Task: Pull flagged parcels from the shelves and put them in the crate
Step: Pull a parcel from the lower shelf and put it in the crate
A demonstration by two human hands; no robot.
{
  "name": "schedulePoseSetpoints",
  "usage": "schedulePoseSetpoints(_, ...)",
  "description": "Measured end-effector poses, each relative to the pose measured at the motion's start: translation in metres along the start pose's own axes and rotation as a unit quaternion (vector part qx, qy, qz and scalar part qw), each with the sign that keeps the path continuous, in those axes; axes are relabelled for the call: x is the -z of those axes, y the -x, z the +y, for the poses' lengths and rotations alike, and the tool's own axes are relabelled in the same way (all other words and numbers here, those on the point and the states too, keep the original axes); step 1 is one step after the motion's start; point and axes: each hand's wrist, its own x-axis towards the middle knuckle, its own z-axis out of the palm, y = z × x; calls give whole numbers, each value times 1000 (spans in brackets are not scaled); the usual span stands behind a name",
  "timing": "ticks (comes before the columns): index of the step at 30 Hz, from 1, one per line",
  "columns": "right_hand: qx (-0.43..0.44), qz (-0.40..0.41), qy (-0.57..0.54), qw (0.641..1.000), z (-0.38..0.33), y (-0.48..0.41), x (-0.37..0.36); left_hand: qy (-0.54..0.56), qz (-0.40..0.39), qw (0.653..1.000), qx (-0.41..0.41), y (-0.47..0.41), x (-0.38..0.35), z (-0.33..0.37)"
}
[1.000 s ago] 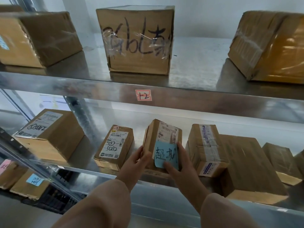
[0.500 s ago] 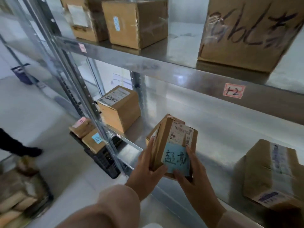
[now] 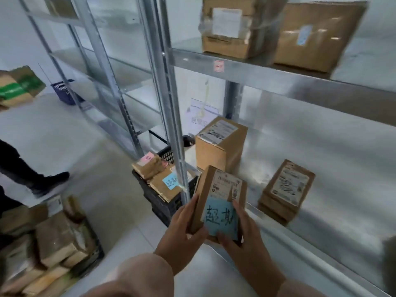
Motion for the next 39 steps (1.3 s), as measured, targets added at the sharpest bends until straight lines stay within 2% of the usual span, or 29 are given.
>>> schedulePoseSetpoints(7, -25, -57, -1, 998, -38, -53, -112, -10, 5, 1000, 19, -8, 120, -39)
schedulePoseSetpoints(12, -50, -73, -1, 996, -54, -89, -161, -6, 21, 999, 34, -26, 169, -65)
schedulePoseSetpoints(18, -63, -91, -21, 994, -62, -153, -186, 52, 40, 997, 43, -83, 211, -83)
schedulePoseSetpoints(24, -76, -114, -43, 990, -70, -223, -207, 58, 67, 994, 60, -143, 249, -89)
schedulePoseSetpoints(30, -114, -151, -16, 982, -90, -296, -219, 90, 90, 988, 86, -208, 289, -89)
schedulePoseSetpoints(34, -116, -129, 0, 985, -95, -333, -225, 68, 102, 988, 92, -253, 315, -96)
schedulePoseSetpoints(39, -149, -81, -14, 985, -90, -375, -234, 39, 72, 993, 88, -332, 337, -102)
